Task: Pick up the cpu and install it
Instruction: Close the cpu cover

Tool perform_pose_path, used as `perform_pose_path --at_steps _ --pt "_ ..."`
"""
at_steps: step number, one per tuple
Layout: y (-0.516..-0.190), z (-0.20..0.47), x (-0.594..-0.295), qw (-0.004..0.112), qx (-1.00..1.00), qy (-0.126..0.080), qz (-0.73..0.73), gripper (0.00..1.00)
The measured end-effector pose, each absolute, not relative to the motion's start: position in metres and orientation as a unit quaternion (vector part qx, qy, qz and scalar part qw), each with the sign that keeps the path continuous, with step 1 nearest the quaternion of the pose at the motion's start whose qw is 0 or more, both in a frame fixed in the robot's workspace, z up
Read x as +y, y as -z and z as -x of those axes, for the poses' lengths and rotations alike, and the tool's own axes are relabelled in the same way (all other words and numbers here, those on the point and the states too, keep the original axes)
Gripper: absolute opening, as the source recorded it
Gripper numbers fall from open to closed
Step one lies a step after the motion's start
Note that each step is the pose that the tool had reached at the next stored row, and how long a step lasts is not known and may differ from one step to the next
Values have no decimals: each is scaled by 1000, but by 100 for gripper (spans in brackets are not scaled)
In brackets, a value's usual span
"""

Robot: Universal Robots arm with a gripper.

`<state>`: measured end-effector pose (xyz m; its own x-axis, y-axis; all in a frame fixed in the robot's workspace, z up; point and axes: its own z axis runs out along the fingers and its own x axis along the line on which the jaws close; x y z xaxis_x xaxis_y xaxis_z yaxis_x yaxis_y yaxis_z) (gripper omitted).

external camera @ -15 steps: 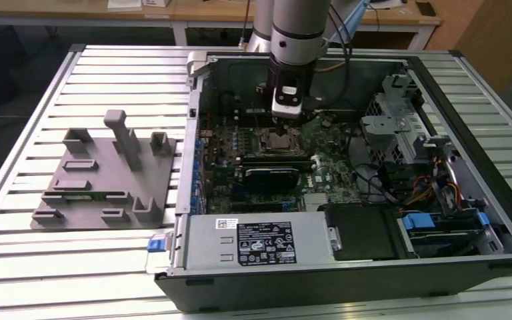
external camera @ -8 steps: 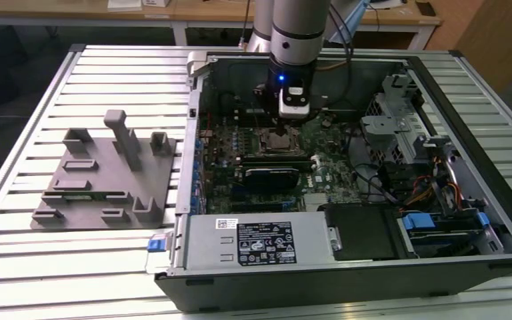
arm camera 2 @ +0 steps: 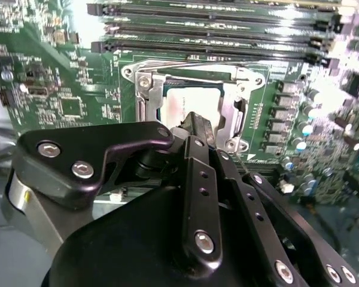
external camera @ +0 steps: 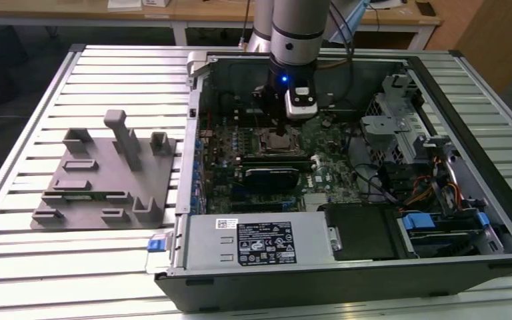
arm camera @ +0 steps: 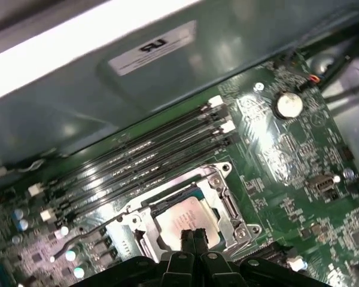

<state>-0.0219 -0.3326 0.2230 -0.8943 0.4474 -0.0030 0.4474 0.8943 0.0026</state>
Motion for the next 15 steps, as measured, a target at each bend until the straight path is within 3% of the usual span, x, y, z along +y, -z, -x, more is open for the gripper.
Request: perform_pose_path --at_steps 15 --pt "-221 22 -333 2 995 -1 -95 11"
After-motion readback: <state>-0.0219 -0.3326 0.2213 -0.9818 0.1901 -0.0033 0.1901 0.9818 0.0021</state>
